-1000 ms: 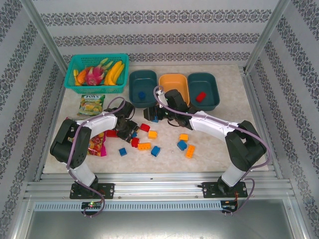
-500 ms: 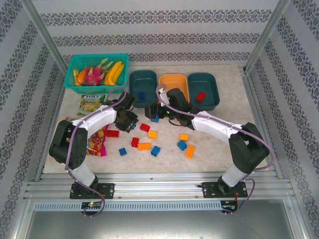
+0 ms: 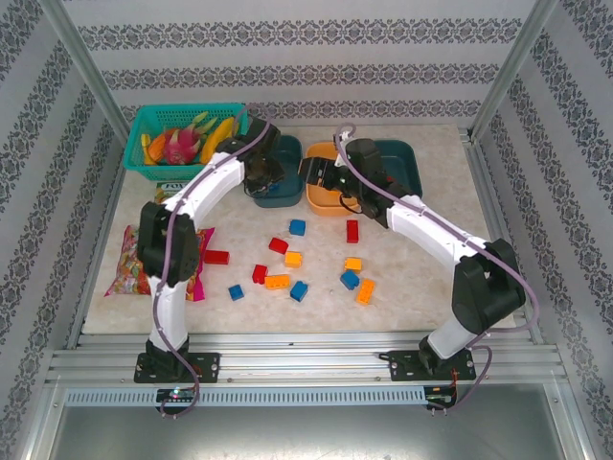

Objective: Sort the legos into containers by color

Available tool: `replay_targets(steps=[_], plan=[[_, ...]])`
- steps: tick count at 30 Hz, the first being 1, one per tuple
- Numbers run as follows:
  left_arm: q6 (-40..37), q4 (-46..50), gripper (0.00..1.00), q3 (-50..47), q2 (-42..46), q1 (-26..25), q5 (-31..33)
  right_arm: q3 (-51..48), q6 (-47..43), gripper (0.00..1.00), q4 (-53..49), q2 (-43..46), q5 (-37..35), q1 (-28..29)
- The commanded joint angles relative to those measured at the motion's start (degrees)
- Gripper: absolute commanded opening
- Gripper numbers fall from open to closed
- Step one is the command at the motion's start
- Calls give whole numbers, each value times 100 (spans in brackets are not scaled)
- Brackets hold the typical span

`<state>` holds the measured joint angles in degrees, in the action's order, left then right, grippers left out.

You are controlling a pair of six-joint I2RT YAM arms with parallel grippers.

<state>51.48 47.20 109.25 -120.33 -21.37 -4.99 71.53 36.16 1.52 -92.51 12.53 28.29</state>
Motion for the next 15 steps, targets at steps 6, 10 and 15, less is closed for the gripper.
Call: replay_targets(steps=[6, 10, 15], plan=[[-535, 674, 38, 939, -981, 201, 302, 379, 304, 72, -64, -341, 128, -177], [-537, 867, 42, 1206, -1346, 215, 207, 323, 364, 72, -99, -424, 253, -184], [-490, 863, 52, 1221, -1479, 261, 66, 217, 428, 72, -72, -487, 267, -175]])
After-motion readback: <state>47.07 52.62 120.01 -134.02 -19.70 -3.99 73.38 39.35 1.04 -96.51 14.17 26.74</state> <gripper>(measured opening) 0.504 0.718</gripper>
